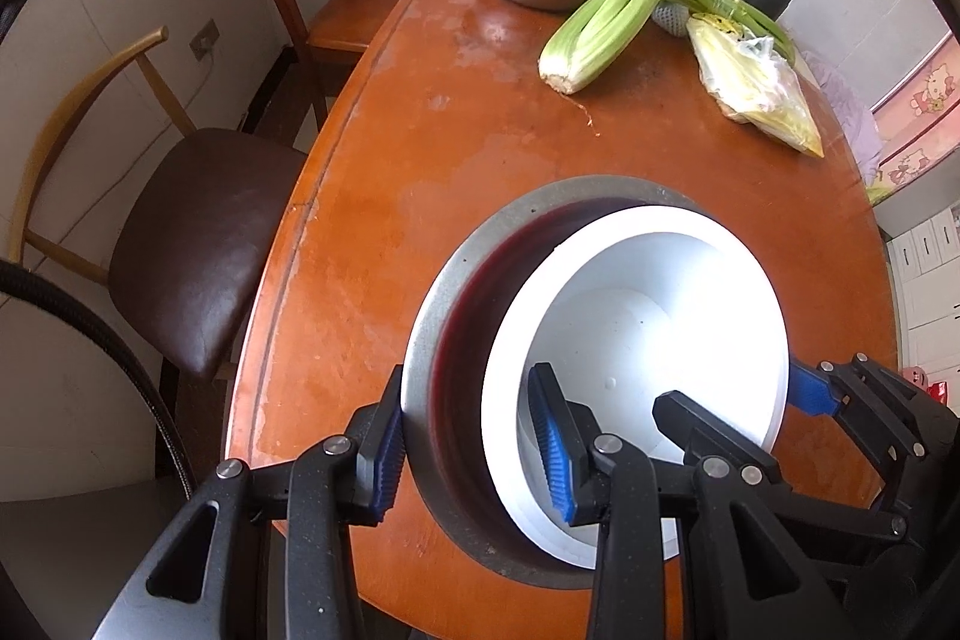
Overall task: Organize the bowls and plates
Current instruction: 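Lift the nested bowl stack with the left gripper toward the gray pan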
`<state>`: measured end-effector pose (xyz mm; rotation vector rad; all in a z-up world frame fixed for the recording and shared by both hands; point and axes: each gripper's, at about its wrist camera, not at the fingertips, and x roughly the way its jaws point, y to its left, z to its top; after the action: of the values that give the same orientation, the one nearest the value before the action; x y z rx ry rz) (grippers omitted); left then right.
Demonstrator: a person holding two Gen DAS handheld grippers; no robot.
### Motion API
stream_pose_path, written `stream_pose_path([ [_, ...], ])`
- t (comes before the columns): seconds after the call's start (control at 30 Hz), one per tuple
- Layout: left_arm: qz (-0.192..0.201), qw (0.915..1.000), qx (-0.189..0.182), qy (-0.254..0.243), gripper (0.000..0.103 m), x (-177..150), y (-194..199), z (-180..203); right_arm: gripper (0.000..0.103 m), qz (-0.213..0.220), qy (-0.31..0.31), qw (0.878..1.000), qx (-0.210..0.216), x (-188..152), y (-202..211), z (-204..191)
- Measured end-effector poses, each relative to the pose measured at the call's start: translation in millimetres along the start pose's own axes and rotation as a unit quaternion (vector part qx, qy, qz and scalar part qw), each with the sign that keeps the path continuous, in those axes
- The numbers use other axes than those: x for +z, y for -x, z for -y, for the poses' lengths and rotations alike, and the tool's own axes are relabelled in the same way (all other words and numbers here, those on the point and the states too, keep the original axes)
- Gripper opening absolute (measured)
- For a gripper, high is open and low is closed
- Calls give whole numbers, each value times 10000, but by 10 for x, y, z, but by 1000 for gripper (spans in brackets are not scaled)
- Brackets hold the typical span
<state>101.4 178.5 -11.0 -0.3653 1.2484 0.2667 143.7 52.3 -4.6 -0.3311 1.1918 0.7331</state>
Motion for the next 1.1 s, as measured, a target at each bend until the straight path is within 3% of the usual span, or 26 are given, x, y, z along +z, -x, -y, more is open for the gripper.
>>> stream_pose_path([
  [0.57,-185,9996,162,-119,38,-14,-304,124,54,-351,11,9994,-32,-39,-295,137],
  [1.1,-165,9992,357,-117,38,-36,-348,165,54,-283,305,9990,-180,-54,-300,123],
])
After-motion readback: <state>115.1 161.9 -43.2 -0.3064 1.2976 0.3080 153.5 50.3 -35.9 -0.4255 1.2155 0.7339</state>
